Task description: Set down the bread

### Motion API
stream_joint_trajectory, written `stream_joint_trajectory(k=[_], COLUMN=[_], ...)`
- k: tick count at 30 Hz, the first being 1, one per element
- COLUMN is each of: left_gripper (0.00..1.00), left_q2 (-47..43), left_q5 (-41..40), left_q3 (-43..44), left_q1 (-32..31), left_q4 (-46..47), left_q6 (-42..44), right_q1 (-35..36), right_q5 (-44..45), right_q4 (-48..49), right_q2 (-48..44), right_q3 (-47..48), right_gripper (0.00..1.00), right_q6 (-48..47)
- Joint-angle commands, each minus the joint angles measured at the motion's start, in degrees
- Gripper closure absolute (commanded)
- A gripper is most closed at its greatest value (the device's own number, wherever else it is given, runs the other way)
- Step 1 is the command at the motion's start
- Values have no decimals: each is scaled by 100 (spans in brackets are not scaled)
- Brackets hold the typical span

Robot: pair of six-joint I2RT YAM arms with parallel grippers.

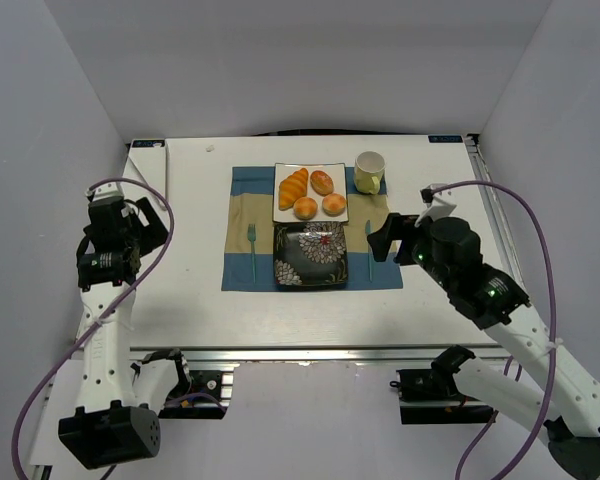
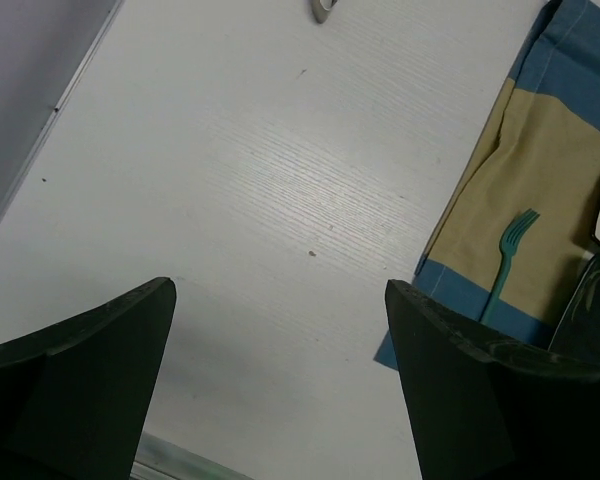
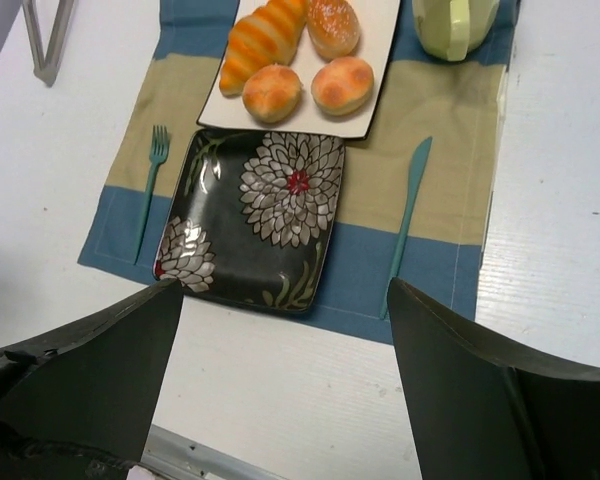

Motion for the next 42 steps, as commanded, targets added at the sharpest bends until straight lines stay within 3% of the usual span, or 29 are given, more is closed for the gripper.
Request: stream_joint_trajectory(k=[1, 4, 8, 13, 23, 32, 42], left_gripper=[3, 6, 2, 2, 2, 2, 2], left_q2=[-96, 210, 1035, 2729, 5297, 6959, 7902], left_q5=[-240, -310, -364, -13, 251, 164, 120], left_q3=[36, 159, 773, 1975, 3550, 5123, 5758], left_q1=[9, 9, 9, 26, 184, 228, 308], left_q4=[85, 182, 428, 604, 885, 665, 797], left_q6=[-47, -82, -91, -143, -65, 67, 164], right_q1=[19, 19, 19, 10, 10, -17, -139], right_q5=[277, 365, 356, 286, 426, 93, 31], right_q4=[339, 147, 137, 392, 594, 849, 1033], right_q2=[-149, 192, 475, 878, 1696, 2066, 2496], right_q3=[-24, 169, 327, 642, 1531, 2094, 2340], right_gripper=[11, 11, 11, 11, 11, 10, 11], right_q6=[-205, -363, -435, -619, -1129, -1348, -1577])
